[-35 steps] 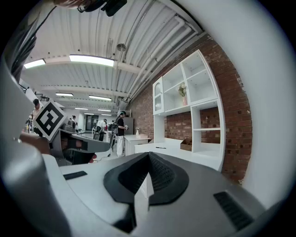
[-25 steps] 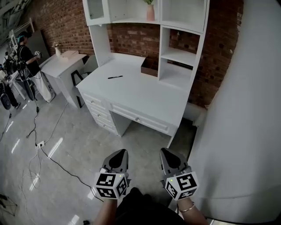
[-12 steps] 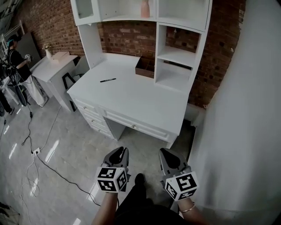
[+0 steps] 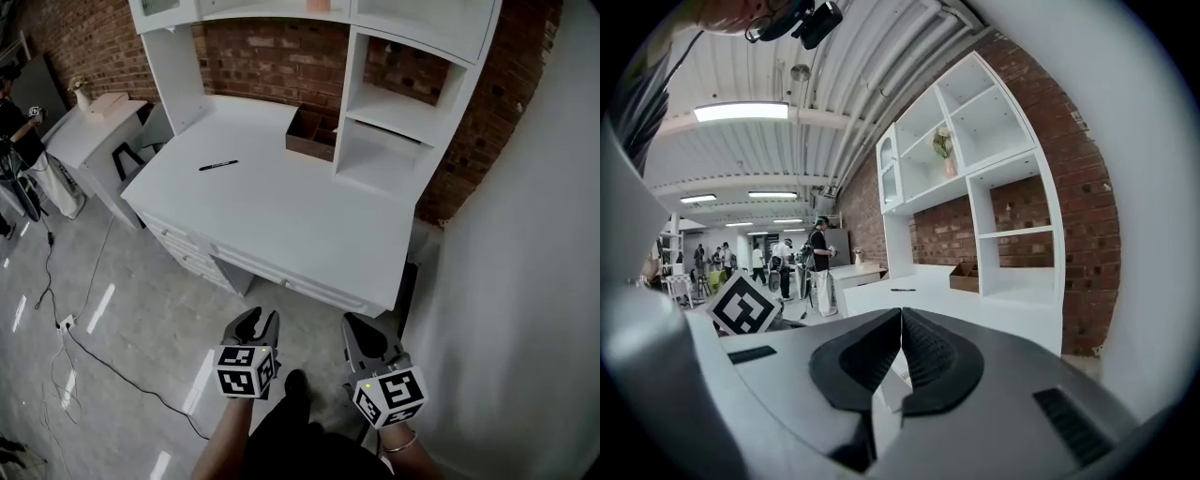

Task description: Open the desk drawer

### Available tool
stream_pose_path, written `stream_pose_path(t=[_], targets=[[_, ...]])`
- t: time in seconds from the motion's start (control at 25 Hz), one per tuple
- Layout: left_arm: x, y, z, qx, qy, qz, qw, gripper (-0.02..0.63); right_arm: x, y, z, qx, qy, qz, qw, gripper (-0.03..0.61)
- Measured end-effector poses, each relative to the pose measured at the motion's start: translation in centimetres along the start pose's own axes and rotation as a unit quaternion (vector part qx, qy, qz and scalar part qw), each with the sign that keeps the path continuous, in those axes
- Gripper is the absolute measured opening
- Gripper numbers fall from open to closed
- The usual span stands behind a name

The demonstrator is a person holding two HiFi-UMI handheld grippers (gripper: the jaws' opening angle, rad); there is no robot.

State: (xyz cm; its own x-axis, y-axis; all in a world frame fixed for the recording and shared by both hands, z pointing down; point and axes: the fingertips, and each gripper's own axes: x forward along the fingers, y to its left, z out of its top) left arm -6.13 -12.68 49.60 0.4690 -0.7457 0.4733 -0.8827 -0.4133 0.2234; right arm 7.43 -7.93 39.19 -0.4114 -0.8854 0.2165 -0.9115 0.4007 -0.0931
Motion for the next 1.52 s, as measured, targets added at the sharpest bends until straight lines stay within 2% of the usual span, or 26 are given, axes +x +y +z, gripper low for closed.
stream_pose_path(t=[0.44, 0.84, 1.28, 1.52], targets=[[9.1, 3.9, -4.0, -0.003, 0.096, -0.007, 0.9954, 0.127, 6.8, -3.2, -0.7, 0.011, 0.03, -0.016, 0.999, 0.005], [15.9, 5.5, -7.4, -0.016, 0.159, -0.009, 0.9871, 0.13, 9.8, -5.5, -2.9, 0.026, 0.07, -0.04, 0.996, 0.005], [20.7, 7.1, -9.7, -0.005, 0.209, -0.008, 0.9778, 0.129, 11.7, -6.5, -4.6, 0.04, 0.102, -0.052, 0.993, 0.005], [21.4, 7.1, -10.0, 0.002, 0.215, -0.016, 0.9765, 0.08, 12.6, -6.4, -4.6, 0.037, 0.102, -0.049, 0.993, 0.005]])
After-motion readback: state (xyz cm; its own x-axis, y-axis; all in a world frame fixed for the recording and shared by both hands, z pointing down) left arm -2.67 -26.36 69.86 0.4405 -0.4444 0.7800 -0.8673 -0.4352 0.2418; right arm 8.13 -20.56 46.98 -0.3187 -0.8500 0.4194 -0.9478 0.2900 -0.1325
